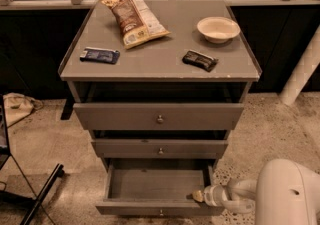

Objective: Open bottom drawer

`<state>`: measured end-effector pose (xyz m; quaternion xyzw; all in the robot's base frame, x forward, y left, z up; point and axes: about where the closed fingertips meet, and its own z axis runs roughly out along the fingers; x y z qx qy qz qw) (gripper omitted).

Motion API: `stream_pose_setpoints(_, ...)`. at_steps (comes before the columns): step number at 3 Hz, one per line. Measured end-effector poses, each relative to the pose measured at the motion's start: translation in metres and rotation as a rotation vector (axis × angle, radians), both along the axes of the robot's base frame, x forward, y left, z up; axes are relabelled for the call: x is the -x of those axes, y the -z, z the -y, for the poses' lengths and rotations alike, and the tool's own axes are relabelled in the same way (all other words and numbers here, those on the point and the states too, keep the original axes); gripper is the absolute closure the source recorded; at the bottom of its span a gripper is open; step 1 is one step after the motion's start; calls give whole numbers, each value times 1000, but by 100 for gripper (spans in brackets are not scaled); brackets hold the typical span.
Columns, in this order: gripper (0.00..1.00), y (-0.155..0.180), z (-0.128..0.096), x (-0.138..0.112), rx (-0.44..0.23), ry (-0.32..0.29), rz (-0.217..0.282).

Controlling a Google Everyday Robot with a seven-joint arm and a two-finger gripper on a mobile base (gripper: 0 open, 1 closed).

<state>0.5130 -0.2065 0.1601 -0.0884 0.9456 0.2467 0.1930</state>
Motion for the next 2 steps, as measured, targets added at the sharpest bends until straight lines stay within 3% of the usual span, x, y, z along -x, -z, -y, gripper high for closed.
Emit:
stream_pose_setpoints(1, 100, -1, 0, 0, 0, 0, 0)
stream_pose_setpoints(2, 100, 10, -4, 28, -54, -7, -18)
